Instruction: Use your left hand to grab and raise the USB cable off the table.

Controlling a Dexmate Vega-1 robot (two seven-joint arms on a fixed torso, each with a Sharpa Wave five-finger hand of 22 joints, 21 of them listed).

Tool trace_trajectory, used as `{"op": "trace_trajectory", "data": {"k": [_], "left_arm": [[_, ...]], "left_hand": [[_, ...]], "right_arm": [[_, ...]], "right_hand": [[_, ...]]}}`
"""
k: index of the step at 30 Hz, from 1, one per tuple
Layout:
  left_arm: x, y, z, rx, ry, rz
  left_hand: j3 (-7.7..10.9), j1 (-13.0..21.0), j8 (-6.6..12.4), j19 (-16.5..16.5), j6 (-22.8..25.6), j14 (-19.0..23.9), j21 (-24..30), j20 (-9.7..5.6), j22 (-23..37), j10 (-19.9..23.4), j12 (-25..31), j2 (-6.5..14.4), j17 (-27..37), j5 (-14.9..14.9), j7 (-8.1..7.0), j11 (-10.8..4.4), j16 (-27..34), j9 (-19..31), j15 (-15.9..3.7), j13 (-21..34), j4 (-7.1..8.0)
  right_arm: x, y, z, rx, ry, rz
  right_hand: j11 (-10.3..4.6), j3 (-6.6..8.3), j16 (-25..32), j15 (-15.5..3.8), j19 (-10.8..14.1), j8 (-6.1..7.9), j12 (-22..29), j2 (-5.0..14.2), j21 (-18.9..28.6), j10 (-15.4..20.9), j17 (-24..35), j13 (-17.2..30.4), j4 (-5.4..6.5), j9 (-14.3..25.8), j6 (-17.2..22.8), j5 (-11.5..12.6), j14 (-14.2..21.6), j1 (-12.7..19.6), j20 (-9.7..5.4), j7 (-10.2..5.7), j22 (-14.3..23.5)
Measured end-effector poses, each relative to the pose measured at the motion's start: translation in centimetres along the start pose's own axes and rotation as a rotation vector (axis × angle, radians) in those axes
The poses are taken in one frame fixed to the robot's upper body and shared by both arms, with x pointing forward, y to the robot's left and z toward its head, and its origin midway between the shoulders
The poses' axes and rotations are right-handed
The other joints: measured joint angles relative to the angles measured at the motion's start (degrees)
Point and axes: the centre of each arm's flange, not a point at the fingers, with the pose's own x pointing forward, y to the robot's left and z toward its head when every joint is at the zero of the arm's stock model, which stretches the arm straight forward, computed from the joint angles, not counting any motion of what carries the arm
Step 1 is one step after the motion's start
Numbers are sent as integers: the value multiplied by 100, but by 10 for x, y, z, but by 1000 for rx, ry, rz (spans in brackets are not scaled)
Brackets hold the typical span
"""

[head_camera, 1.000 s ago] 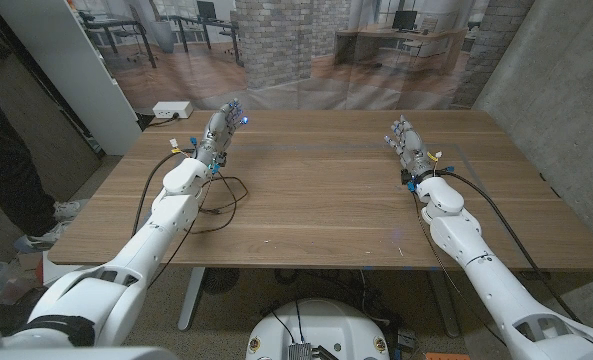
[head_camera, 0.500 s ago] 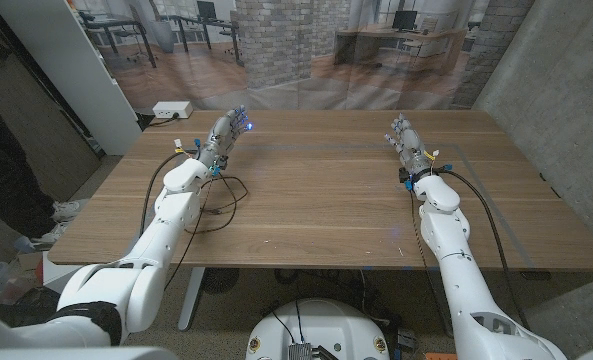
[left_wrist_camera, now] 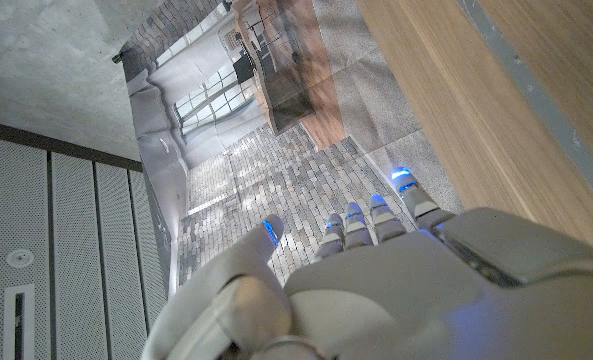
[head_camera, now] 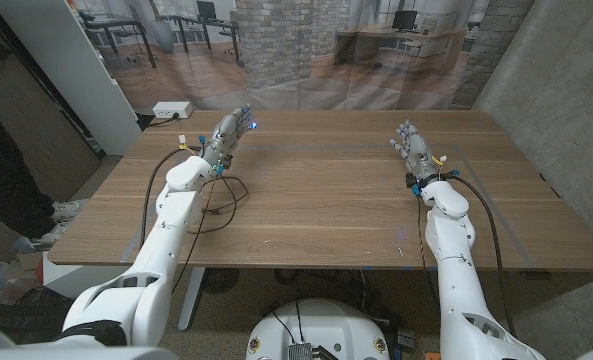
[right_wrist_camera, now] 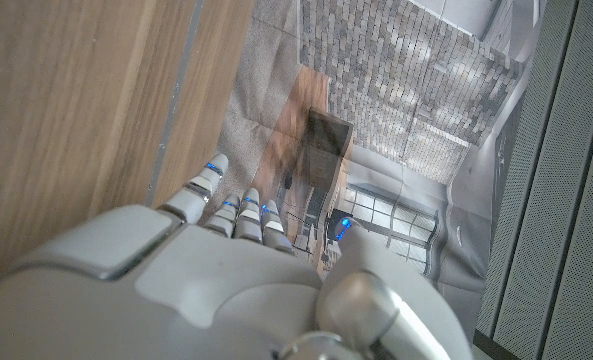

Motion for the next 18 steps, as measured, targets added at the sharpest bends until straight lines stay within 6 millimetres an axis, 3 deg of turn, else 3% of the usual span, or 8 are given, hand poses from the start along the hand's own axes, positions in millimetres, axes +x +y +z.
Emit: {"op": "trace_trajectory", "data": {"k": [18], "left_arm": [[-11, -1, 29, 130, 10, 4]], "left_hand": [[63, 0, 22, 30, 2, 47, 0, 30, 0, 54, 0, 0, -15, 0, 2, 52, 0, -1, 46, -1, -64]], "right_arm": [[-5, -13, -5, 17, -3, 9]], "right_hand": [[0, 0, 0, 0, 0, 0, 0, 0, 0, 0, -1, -1, 0, 0, 0, -4, 0, 0, 0, 0, -1]]}}
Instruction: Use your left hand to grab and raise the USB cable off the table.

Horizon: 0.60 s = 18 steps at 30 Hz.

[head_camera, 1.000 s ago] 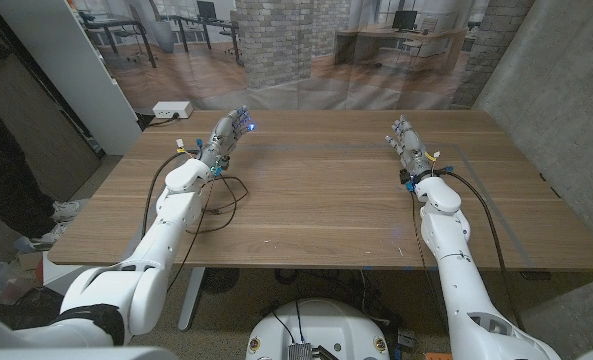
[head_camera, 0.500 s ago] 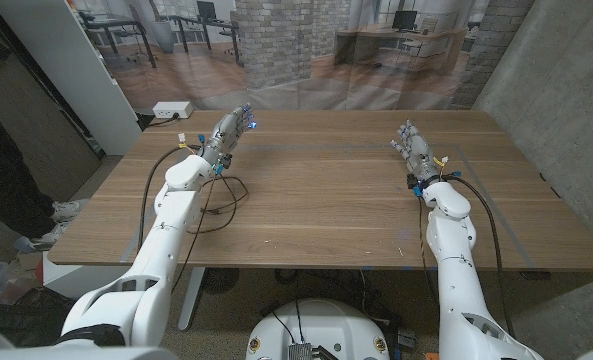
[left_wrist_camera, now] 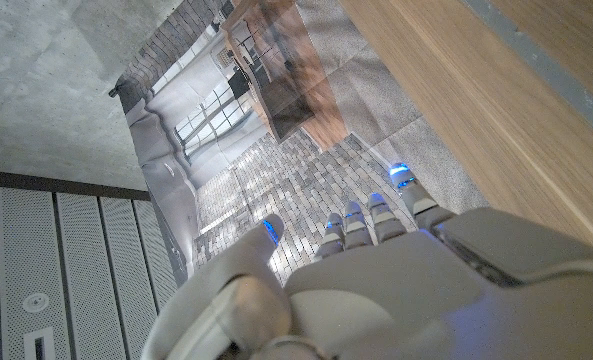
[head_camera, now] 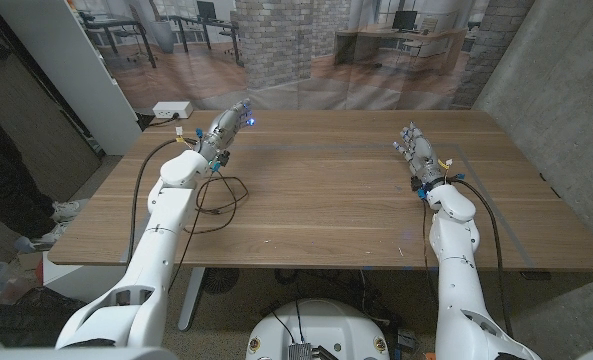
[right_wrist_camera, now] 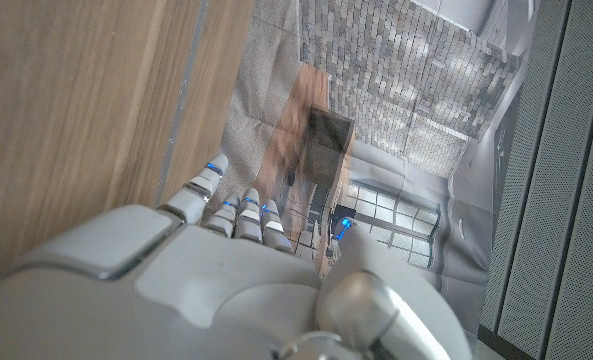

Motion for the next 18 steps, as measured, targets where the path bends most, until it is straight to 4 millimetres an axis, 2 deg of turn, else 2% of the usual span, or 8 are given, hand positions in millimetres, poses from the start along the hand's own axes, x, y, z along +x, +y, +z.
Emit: {"op": "trace_trajectory", "data": {"k": [6, 7, 9, 16, 18], "left_arm": [[-3, 2, 12, 18, -24, 1], [-3, 3, 9, 54, 4, 3], [-3, 3, 12, 60, -3, 3], [-6, 5, 19, 114, 0, 4], [-7, 7, 22, 126, -4, 7]], "left_hand": [[0, 0, 0, 30, 71, 9, 0, 30, 0, 33, 40, 0, 0, 0, -32, -30, 4, 0, 9, 0, 0], [0, 0, 0, 30, 93, 9, 0, 30, 0, 53, 40, 0, 0, 0, -53, -10, 22, 0, 9, 0, 0], [23, 0, 31, 30, 117, 30, 0, 30, 0, 93, 40, 0, 0, 0, -73, -33, 23, 0, 30, 0, -23], [33, 0, 62, 70, 266, 64, 0, 133, 1, 122, 66, 0, 1, 0, -84, -2, 22, 0, 12, 0, -33], [56, 0, 62, 70, 288, 77, 0, 133, 1, 154, 66, 0, 1, 0, -106, -33, 22, 6, 26, 0, -37]], "right_arm": [[0, 2, 1, -4, -2, 15], [-1, -4, -1, 6, -1, -1], [-1, -4, -1, 5, -2, 1], [-4, -7, -3, 12, -3, -3], [-4, -7, -3, 12, -4, -3]], "right_hand": [[0, 0, 0, 0, 0, 0, 0, 0, 0, 0, 0, 0, 0, 0, 0, 0, 0, 0, 0, 0, 0], [0, 0, 0, 0, 0, 0, 0, 0, 0, 0, 0, 0, 0, 0, 0, 0, 0, 0, 0, 0, 0], [0, 0, 0, 0, 0, 0, 0, 0, 0, 0, 0, 0, 0, 0, 0, 0, 0, 0, 0, 0, 0], [0, 0, 0, 0, 0, 0, 0, 0, 0, 0, 0, 0, 0, 0, 0, 0, 0, 0, 0, 0, -1], [1, 0, 0, 0, 0, 0, 0, 0, 0, 1, 0, 0, 0, 0, 0, 0, 0, 0, 0, 0, 0]]}}
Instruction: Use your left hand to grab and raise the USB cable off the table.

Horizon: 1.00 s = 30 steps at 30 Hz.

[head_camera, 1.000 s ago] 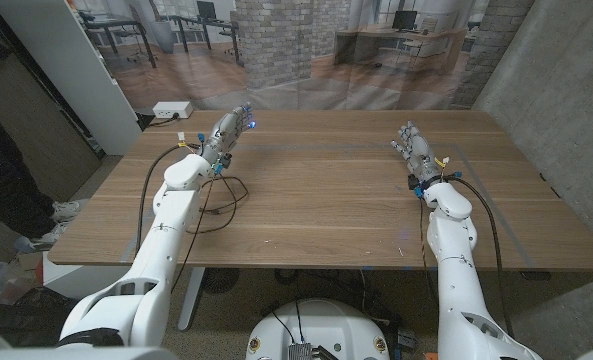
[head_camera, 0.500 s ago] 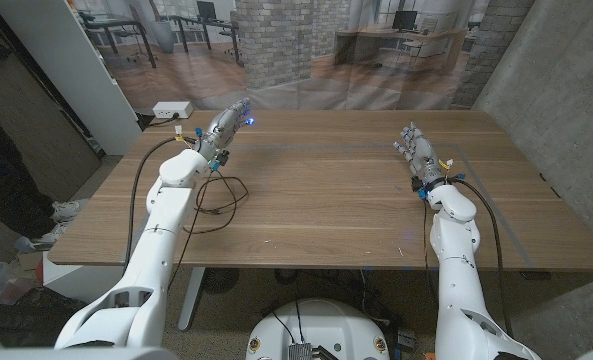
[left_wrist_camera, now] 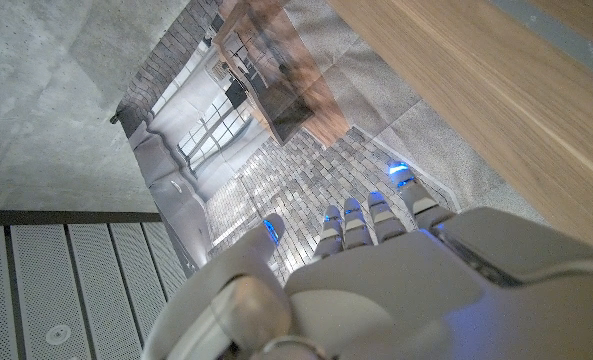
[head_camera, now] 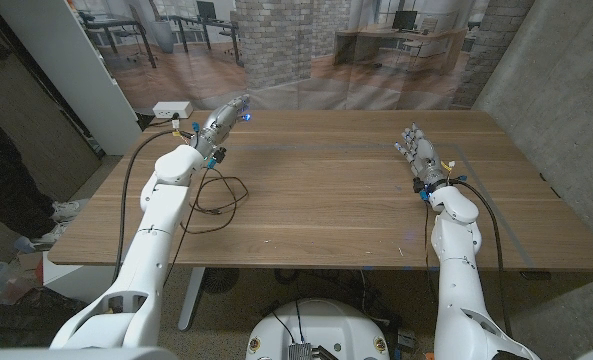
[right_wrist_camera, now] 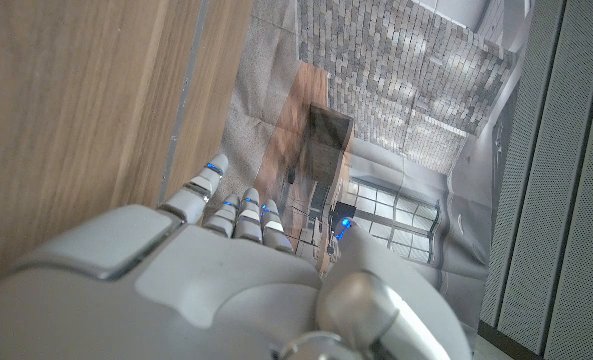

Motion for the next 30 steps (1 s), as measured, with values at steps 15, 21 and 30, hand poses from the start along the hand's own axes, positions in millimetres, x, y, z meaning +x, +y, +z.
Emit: {"op": "trace_trajectory", "data": {"k": [15, 21, 30], "left_arm": [[-8, 8, 14, 90, -4, 9], [-13, 12, 19, 119, -7, 11], [-18, 16, 27, 159, -11, 10]], "left_hand": [[62, 0, 0, 31, 75, 39, -30, 173, 0, 52, 0, 0, 0, 0, -13, -9, 0, 23, 40, 0, -34], [105, 34, 0, 31, 90, 39, -30, 173, 1, 82, 0, 27, 1, 0, -29, -39, 0, 22, 40, 0, -76], [123, 122, 0, 31, 111, 49, -69, 173, 1, 82, 0, 61, -20, -40, -49, -39, 0, 22, 30, -1, -195]], "right_arm": [[-5, 0, -3, 7, 2, -1], [-7, 0, -4, 10, 3, -1], [-9, 0, -5, 12, 2, -2]], "right_hand": [[20, 0, 20, 0, 21, 0, 0, 22, 0, 21, 0, 0, 0, 0, 0, 0, 0, -22, 21, 0, 0], [20, 0, 19, 0, 20, 0, 0, 11, 0, 21, 0, 0, 0, 0, 0, 0, 0, -34, 21, 0, 0], [44, 0, 19, 34, 22, 0, 0, -3, 0, -5, -1, -1, 0, 0, 32, 0, -30, -47, 22, 32, -1]]}}
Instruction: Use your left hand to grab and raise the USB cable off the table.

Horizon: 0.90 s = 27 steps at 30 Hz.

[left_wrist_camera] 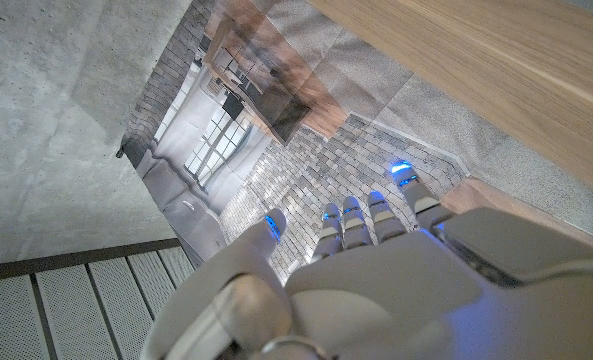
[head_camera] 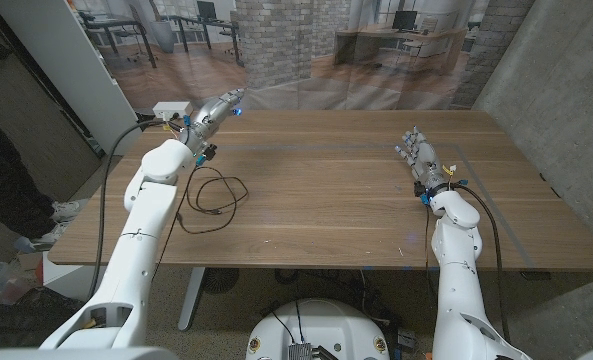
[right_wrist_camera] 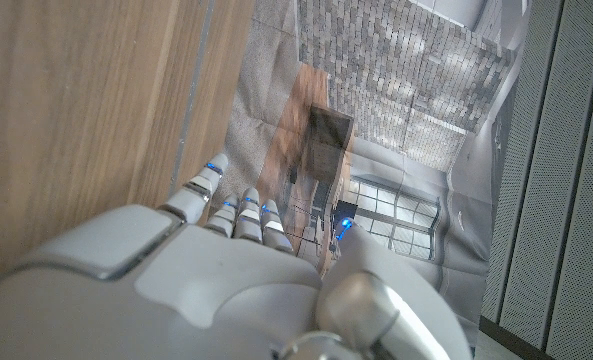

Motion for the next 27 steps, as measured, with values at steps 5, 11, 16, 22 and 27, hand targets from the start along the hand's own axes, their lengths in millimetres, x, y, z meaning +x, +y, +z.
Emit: {"op": "trace_trajectory", "data": {"k": [5, 11, 16, 22, 27], "left_arm": [[-3, 3, 2, 31, 8, -7], [-7, 7, 6, 61, 11, -11], [-9, 11, 9, 90, 19, -18], [-12, 16, 12, 122, 25, -31], [-14, 20, 16, 151, 30, -44]], "left_hand": [[32, 111, 0, 0, 20, 0, -43, 0, 0, 0, 0, -22, -7, -47, -20, 0, -23, 0, 0, 0, -127], [52, 166, 0, 0, 20, 0, -65, 0, 0, 22, 0, -30, -7, -76, -20, -22, -26, 0, 0, 0, -225], [86, 240, 0, -21, 20, 0, -87, -22, 0, 22, 0, -61, -7, -119, -20, -22, -26, -1, 0, 0, -324], [111, 345, -23, -21, -3, 30, -87, -22, 0, 22, 0, -60, -6, -163, -42, -22, -31, -1, 30, 0, -442], [82, 461, -23, -21, -3, 29, -140, -22, -17, 22, 0, -176, -6, -233, -102, -22, -31, -1, 29, 0, -617]], "right_arm": [[-1, 1, -1, 2, 0, 0], [-1, 1, -1, 2, -1, 1], [-1, 2, -1, 4, 0, 4], [-1, 3, -2, 6, 0, 5], [-1, 4, -3, 7, 0, 6]], "right_hand": [[0, 0, 0, 19, 20, 0, 0, -29, 0, 0, 0, 0, 0, 0, 0, 0, 20, -29, 20, 0, 0], [-1, -18, 0, 19, 20, 0, 0, -29, 0, 0, 0, 0, -17, 0, 0, 0, 20, -29, 20, 0, 0], [-1, -24, 0, 19, 19, 0, 0, -29, 0, 1, 0, 0, -24, 0, 0, 0, 20, -29, 19, -1, 0], [-2, -24, 0, 18, 19, 0, 0, -29, 0, 1, 0, 0, -24, 0, 0, 0, 20, -29, 19, -1, 0], [-1, -24, 0, 18, 19, 0, 0, -29, 0, 3, 0, 0, -24, 0, -1, 0, 20, -29, 19, -1, 0]]}}
